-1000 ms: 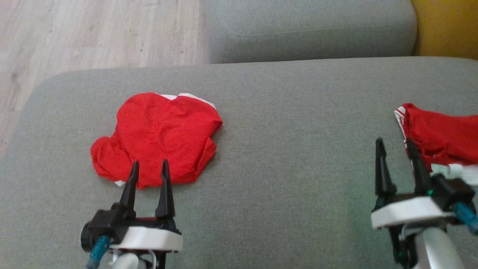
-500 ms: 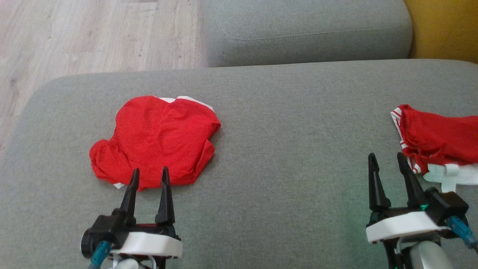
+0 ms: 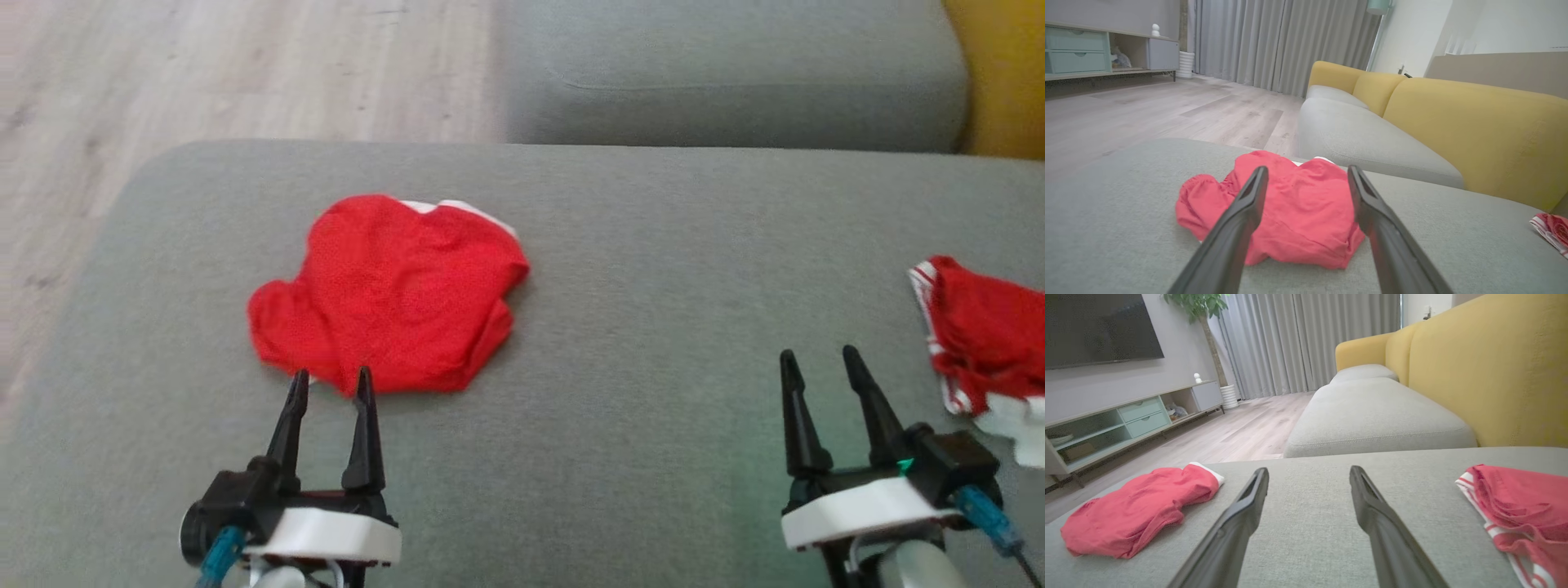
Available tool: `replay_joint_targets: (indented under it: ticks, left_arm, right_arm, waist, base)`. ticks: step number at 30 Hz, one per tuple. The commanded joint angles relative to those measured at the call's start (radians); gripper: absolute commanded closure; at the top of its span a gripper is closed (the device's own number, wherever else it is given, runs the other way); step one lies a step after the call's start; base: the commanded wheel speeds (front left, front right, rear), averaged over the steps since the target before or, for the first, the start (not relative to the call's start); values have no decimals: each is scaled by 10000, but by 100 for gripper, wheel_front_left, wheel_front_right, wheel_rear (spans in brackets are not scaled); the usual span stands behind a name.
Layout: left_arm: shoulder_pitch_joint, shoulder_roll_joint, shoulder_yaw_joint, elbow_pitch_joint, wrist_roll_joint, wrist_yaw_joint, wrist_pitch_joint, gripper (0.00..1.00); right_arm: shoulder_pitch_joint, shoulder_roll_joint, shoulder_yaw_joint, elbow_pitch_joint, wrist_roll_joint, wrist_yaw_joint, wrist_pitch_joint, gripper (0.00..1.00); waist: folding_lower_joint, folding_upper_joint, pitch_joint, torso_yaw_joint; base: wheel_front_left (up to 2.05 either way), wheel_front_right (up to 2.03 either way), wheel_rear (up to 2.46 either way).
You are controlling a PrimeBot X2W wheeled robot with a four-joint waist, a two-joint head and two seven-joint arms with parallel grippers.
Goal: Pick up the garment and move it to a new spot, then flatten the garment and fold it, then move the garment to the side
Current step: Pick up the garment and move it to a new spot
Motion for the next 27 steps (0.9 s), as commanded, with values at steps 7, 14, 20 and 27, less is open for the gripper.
replay_joint_targets:
  ticks: [7,14,20,27]
  left_arm:
    - [-207,10,420,-198,166,9,-65,0]
    - [-121,10,552,-157,321,-76,-65,0]
    - [-57,10,648,-139,388,-155,-65,0]
    - [-383,41,607,142,824,-498,-65,0]
  right_arm:
    - [-25,-45,920,-319,100,-7,-108,0]
    - [35,-45,1279,-257,362,-7,-108,0]
    - [41,-45,1439,-201,455,-7,-108,0]
    - [-34,-45,1509,-157,383,-7,-108,0]
  waist:
    - [0,-1,-286,1400]
    - [0,-1,-444,2196]
    - [0,-1,-476,2412]
    - [0,-1,-267,2272]
  base:
    - [0,0,0]
    - [0,0,0]
    - [0,0,0]
    - [0,0,0]
